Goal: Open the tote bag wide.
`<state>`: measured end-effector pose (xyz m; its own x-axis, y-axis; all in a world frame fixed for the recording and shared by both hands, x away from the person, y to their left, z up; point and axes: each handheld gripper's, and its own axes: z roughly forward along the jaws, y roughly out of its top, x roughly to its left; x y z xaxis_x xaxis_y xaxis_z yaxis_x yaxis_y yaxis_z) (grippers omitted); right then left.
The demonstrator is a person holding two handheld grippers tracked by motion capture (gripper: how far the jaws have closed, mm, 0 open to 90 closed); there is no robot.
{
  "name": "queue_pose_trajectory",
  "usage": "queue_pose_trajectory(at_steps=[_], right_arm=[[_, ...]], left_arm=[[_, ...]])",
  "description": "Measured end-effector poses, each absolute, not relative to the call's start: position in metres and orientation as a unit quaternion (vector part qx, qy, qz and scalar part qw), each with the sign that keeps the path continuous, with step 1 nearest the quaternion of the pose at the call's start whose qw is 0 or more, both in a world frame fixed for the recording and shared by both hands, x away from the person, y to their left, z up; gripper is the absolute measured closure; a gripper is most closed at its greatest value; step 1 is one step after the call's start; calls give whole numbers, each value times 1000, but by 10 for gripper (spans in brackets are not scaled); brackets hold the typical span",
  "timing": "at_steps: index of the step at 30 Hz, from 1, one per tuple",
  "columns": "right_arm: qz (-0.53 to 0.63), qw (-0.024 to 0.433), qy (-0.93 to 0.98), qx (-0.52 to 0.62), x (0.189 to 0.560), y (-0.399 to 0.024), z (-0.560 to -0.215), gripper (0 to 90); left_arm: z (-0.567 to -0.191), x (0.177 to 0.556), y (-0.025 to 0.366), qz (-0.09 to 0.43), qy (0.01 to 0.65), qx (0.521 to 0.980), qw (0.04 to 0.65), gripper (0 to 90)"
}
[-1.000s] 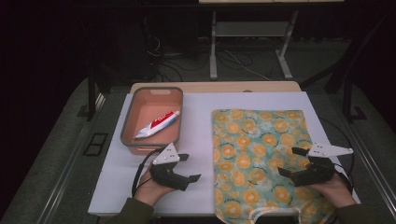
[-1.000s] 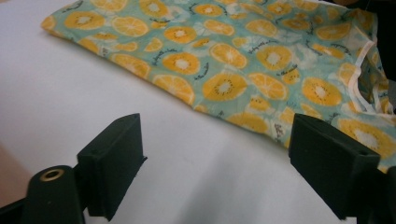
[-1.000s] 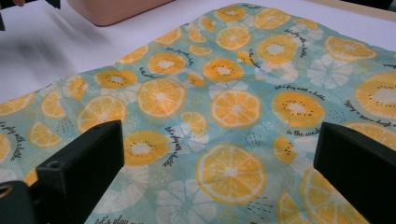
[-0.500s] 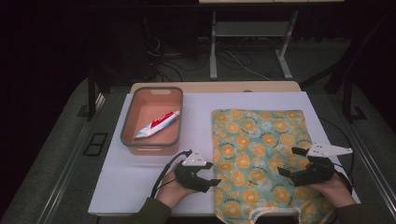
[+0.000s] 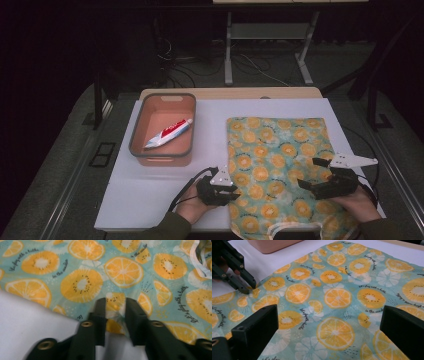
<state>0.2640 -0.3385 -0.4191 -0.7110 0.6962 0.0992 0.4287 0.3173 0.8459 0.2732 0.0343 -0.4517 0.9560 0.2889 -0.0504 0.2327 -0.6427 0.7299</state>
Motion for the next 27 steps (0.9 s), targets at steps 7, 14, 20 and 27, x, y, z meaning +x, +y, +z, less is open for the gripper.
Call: queue_pose_trajectory(at_steps=[7, 14, 20, 27], right_arm=[[466, 144, 799, 351, 264, -338, -419, 16], [467, 144, 798, 352, 264, -339, -418, 16], [468, 146, 797, 353, 263, -340, -418, 16], [466, 144, 799, 352, 263, -339, -419, 16]], left_arm=[[-451, 275, 34, 35, 151, 906, 395, 896], [-446, 285, 43, 61, 192, 896, 396, 898], [-446, 288, 41, 72, 223, 883, 407, 610], [-453, 286, 32, 85, 212, 895, 384, 424]])
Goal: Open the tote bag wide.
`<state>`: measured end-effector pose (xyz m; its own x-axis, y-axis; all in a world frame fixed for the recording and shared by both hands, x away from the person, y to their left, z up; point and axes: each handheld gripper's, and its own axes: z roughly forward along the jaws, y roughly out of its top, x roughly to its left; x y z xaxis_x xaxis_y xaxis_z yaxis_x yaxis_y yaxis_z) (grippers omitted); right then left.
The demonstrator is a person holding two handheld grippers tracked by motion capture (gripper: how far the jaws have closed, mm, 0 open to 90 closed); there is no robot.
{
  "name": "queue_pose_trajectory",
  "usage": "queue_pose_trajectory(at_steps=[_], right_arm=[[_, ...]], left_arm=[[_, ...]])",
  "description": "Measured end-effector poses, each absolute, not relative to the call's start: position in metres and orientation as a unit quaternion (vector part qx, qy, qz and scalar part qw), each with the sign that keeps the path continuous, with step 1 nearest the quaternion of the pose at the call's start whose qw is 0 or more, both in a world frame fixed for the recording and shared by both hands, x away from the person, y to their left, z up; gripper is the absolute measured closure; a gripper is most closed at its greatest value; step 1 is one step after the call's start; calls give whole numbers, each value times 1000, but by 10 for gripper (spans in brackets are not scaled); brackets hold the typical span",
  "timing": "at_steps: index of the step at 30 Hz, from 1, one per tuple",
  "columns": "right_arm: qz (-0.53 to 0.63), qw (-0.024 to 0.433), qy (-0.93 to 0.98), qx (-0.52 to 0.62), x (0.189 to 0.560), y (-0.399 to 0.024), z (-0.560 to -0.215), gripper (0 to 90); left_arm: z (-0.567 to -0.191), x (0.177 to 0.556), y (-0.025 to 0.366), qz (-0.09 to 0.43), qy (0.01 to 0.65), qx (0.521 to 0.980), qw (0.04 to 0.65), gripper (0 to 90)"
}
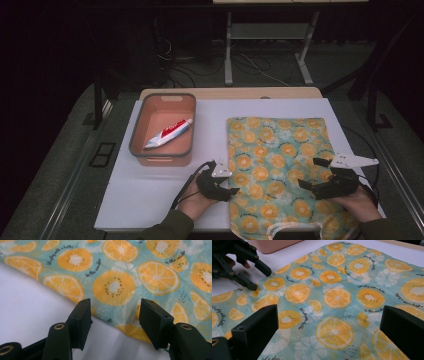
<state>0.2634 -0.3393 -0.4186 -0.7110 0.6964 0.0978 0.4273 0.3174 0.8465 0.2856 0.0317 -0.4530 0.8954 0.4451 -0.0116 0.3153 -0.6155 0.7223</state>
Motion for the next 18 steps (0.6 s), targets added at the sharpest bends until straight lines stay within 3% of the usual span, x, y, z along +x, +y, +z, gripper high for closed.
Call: queue_pose_trajectory(at_steps=[2, 3, 5, 7, 18], right_arm=[[466, 145, 799, 352, 263, -339, -419, 16], [466, 145, 799, 352, 263, -339, -419, 16], [466, 144, 799, 351, 263, -339, -419, 16], [466, 144, 799, 351, 263, -339, -419, 16], [469, 146, 797, 352, 263, -341, -418, 16]], left_arm=[[-453, 285, 31, 85, 209, 894, 387, 565], [-453, 284, 31, 84, 204, 894, 390, 565], [-453, 282, 27, 84, 187, 897, 391, 797], [-453, 281, 24, 90, 183, 899, 388, 878], [-441, 292, 30, 128, 207, 891, 384, 900]])
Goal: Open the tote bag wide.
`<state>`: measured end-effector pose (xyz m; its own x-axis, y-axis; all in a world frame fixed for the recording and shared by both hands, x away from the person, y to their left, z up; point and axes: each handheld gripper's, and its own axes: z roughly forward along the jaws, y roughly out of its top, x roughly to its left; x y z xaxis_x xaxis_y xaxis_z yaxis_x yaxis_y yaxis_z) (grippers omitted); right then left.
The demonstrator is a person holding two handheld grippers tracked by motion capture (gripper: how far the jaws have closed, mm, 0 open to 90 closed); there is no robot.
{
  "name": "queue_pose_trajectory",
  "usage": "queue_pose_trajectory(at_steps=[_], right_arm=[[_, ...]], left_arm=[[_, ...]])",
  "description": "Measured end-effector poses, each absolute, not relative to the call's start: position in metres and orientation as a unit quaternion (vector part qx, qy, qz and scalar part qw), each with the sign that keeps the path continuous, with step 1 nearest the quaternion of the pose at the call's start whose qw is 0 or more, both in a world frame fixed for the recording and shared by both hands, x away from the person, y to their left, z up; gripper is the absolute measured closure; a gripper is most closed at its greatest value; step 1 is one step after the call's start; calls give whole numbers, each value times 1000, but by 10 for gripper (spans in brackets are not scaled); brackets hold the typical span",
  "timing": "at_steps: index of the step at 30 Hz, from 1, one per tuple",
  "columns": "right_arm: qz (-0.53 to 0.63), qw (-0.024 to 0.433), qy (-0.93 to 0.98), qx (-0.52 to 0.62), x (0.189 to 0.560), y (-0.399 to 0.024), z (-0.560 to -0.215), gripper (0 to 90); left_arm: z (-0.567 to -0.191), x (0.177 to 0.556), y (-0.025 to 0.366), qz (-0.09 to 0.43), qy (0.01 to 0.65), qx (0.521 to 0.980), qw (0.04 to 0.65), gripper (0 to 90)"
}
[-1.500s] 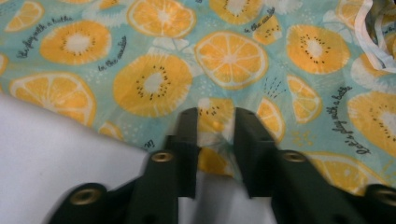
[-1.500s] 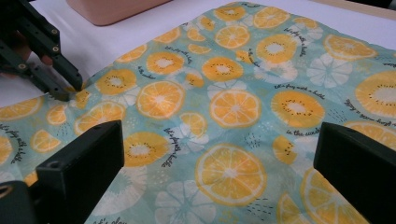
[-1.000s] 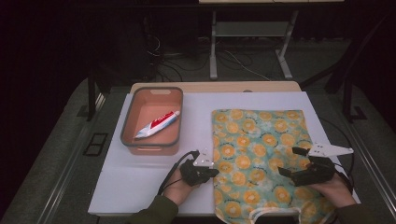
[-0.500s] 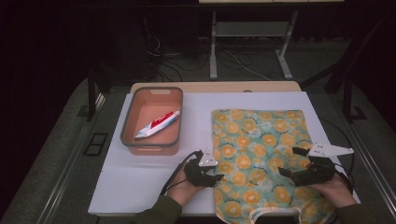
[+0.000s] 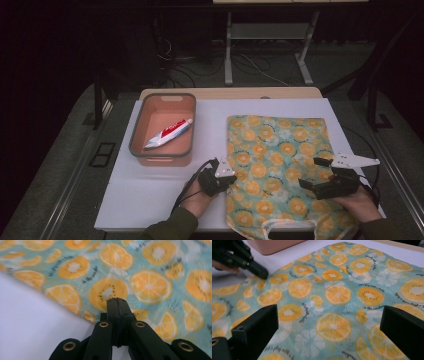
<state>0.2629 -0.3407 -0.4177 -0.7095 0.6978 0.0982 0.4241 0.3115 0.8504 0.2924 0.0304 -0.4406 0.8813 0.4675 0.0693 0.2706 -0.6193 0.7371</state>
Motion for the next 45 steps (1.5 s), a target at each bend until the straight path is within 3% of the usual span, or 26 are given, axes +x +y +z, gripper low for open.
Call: queue_pose_trajectory(at_steps=[9, 15, 16, 22, 28, 34, 38, 42, 45], right_arm=[[468, 145, 797, 354, 263, -341, -418, 16], [468, 144, 796, 355, 263, -342, -419, 16], [468, 143, 797, 355, 263, -342, -419, 16], [461, 131, 808, 345, 262, -336, -420, 22], [443, 98, 835, 310, 258, -318, -421, 146], [423, 43, 870, 249, 253, -286, -427, 317], [406, 22, 887, 219, 250, -267, -432, 384], [385, 17, 901, 201, 249, -256, -437, 408], [350, 31, 918, 182, 249, -247, -444, 500]], left_arm=[[-436, 330, 30, 189, 253, 873, 371, 900], [-437, 344, 34, 183, 294, 852, 392, 893], [-437, 343, 35, 179, 296, 852, 394, 873], [-425, 325, 45, 144, 284, 850, 419, 546], [-419, 302, 64, 113, 271, 844, 448, 333], [-415, 284, 91, 92, 270, 836, 468, 221], [-415, 275, 107, 87, 277, 833, 471, 169], [-416, 266, 122, 90, 282, 831, 471, 154], [-417, 262, 132, 93, 289, 828, 472, 156]])
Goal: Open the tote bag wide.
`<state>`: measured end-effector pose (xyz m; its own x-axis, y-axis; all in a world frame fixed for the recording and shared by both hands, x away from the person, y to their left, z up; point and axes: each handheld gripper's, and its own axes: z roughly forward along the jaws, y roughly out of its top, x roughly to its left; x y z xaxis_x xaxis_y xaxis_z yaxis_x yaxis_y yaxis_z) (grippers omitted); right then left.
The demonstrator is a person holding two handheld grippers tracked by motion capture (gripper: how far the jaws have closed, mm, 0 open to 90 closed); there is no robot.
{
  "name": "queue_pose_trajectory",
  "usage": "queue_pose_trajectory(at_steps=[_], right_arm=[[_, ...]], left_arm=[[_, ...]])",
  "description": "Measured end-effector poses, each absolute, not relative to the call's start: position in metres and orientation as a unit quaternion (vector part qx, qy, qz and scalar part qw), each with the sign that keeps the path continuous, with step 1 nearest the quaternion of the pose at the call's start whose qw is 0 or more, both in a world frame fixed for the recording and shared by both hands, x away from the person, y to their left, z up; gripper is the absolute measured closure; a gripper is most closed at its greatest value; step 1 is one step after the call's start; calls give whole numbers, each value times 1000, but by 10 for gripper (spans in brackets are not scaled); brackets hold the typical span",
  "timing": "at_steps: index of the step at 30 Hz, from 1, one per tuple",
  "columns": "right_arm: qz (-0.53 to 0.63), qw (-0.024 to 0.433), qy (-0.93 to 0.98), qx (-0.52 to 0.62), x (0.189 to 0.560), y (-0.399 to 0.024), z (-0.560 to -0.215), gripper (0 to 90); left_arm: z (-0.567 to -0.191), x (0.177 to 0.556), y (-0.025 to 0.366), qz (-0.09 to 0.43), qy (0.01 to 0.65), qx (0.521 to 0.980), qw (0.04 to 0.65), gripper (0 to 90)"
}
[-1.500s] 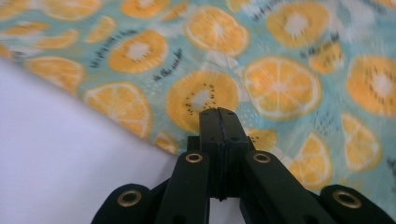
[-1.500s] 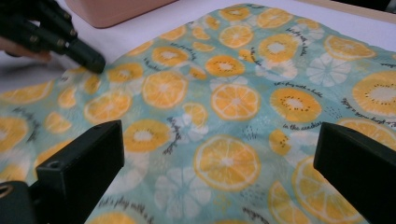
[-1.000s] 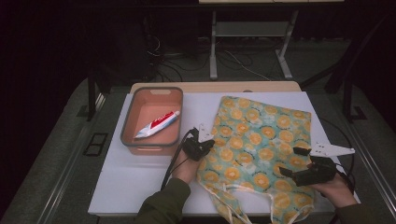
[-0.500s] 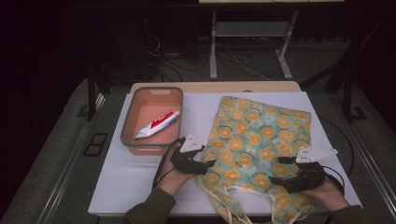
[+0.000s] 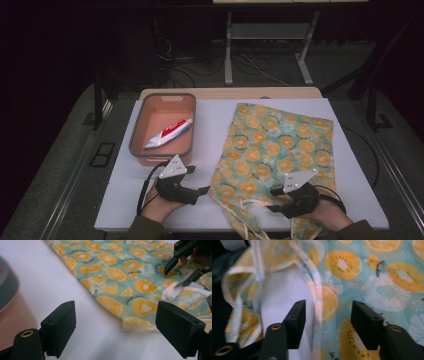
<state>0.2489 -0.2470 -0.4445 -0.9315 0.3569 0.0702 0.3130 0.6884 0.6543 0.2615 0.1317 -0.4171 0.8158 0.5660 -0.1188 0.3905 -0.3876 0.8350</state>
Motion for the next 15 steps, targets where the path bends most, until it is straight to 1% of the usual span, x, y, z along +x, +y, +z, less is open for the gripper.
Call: queue_pose_trajectory(at_steps=[1, 2, 4, 5, 6, 7, 8, 9, 10, 11, 15], right_arm=[[346, 38, 921, 175, 249, -246, -446, 537], [346, 38, 921, 175, 249, -246, -446, 537], [343, 51, 922, 171, 249, -246, -445, 624], [343, 54, 922, 169, 249, -246, -446, 681], [343, 54, 922, 169, 249, -246, -446, 681], [345, 55, 923, 160, 247, -245, -446, 753], [345, 55, 923, 160, 247, -245, -446, 753], [345, 54, 923, 161, 247, -245, -446, 785], [346, 51, 923, 163, 248, -244, -446, 865], [346, 51, 922, 165, 249, -244, -446, 885], [346, 52, 921, 169, 250, -244, -446, 900]], left_arm=[[-417, 260, 135, 94, 292, 826, 473, 156], [-418, 259, 138, 95, 294, 825, 473, 156], [-418, 258, 144, 96, 296, 822, 476, 155], [-418, 257, 146, 99, 297, 821, 477, 155], [-419, 256, 149, 102, 299, 820, 477, 155], [-419, 256, 151, 103, 300, 820, 477, 154], [-420, 255, 153, 102, 303, 818, 478, 154], [-421, 255, 155, 103, 305, 817, 478, 154], [-422, 255, 156, 102, 307, 817, 477, 154], [-422, 255, 157, 102, 308, 817, 477, 154], [-422, 255, 156, 104, 306, 817, 477, 154]])
